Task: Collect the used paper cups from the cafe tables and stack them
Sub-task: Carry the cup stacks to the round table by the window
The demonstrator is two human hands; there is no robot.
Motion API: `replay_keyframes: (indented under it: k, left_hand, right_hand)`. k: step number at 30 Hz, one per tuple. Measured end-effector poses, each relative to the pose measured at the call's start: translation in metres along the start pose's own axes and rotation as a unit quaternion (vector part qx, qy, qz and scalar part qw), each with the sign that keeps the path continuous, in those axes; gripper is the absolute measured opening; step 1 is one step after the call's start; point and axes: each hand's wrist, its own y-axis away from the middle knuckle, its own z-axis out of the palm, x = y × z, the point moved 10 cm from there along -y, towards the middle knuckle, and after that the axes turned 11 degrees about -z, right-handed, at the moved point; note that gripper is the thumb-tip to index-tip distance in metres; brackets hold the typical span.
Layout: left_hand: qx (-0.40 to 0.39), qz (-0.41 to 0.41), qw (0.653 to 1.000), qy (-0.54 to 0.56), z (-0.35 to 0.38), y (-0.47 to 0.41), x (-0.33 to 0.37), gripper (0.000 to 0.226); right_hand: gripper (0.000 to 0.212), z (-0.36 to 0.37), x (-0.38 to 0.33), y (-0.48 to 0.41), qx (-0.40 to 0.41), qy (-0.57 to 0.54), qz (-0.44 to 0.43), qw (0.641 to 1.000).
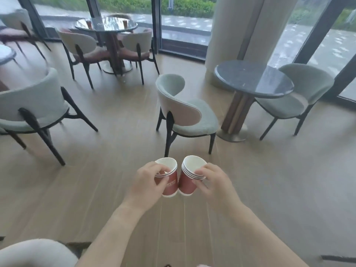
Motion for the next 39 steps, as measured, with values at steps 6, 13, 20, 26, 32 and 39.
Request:
replay_keyframes:
  k: [6, 13, 20, 26, 32, 39]
  left_hand:
    - [0.023, -0.048, 0.999, -0.007, -0.032, -0.096, -0.055, 0.018]
    - [0.035, -0.083, 0.996, -0.027, -0.044, -0.266, -0.107, 0.015]
    - [0.071, -0.106, 0.99, -0.054, -0.116, -0.446, -0.143, 0.017]
    - [0.124, -0.135, 0.983, -0.018, -0.164, -0.57, -0.189, 0.015]
    - [0.145, -0.106, 0.983, -0.023, -0.209, -0.726, -0.233, 0.013]
    - [0.149, -0.051, 0.987, -0.044, -0.301, -0.922, -0.269, 0.011]
  right_hand:
    - [0.018, 0.067, 0.008, -0.113, -0.034, -0.014, -0.048, 0.998]
    - [0.016, 0.144, 0.06, -0.281, -0.046, -0.043, -0.068, 0.996]
    - [0.017, 0.197, 0.08, -0.477, -0.063, -0.072, -0.115, 0.989]
    - [0.016, 0.255, 0.094, -0.621, -0.074, -0.068, -0.135, 0.986]
    - [0.017, 0.315, 0.112, -0.778, -0.055, -0.073, -0.127, 0.988]
    - [0.021, 0.359, 0.105, -0.977, 0.003, -0.068, -0.131, 0.989]
